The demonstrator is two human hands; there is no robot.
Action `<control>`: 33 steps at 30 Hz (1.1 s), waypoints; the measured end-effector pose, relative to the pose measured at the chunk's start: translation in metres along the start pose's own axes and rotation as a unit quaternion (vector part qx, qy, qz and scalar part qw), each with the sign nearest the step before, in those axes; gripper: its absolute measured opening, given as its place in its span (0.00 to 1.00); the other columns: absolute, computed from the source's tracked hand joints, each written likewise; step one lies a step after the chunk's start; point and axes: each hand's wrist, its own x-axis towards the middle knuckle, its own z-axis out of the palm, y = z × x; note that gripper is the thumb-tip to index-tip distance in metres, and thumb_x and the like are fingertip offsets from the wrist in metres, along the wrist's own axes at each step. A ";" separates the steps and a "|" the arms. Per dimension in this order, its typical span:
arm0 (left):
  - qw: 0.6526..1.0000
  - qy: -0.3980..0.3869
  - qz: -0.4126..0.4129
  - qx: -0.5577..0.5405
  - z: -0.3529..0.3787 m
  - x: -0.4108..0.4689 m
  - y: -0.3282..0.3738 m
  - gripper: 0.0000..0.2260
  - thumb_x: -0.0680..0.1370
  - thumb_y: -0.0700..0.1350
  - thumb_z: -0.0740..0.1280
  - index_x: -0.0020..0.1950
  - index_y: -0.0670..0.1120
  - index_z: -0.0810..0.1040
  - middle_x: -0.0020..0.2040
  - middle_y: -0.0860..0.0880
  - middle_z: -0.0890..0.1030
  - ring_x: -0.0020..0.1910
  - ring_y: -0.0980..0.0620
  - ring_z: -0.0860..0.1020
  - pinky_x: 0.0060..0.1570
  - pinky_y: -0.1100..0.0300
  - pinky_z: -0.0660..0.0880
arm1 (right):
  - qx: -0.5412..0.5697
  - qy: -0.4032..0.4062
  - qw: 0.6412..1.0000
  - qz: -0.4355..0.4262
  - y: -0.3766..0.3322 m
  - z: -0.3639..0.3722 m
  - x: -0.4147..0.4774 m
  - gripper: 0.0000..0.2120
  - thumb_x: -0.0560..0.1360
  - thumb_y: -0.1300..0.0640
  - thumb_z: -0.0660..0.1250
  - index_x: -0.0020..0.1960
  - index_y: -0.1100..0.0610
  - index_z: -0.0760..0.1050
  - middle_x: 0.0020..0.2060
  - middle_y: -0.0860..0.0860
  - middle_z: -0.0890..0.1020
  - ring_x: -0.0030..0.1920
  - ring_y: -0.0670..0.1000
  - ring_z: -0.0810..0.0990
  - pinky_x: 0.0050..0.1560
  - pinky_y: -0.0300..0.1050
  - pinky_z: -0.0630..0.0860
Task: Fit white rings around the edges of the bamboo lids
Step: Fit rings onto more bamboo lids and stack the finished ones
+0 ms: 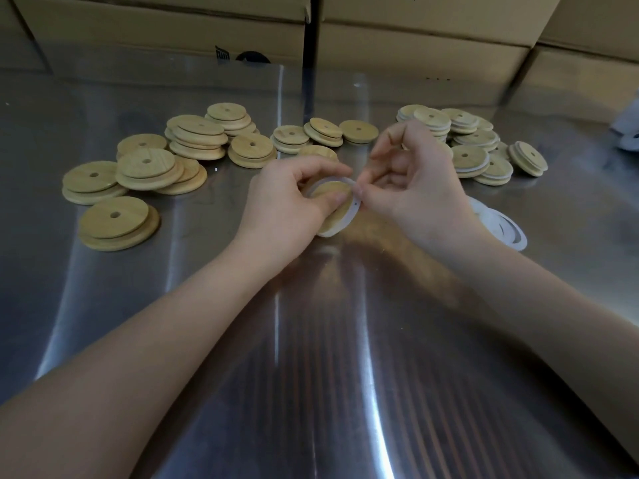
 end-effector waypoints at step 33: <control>0.995 0.002 -0.019 -0.101 0.002 0.001 -0.002 0.10 0.72 0.34 0.74 0.47 0.48 0.82 0.47 0.50 0.85 0.48 0.54 0.84 0.51 0.59 0.81 | -0.104 0.076 0.990 -0.054 0.003 0.008 -0.004 0.16 0.68 0.66 0.70 0.47 0.53 0.67 0.35 0.50 0.78 0.35 0.52 0.78 0.37 0.48 0.77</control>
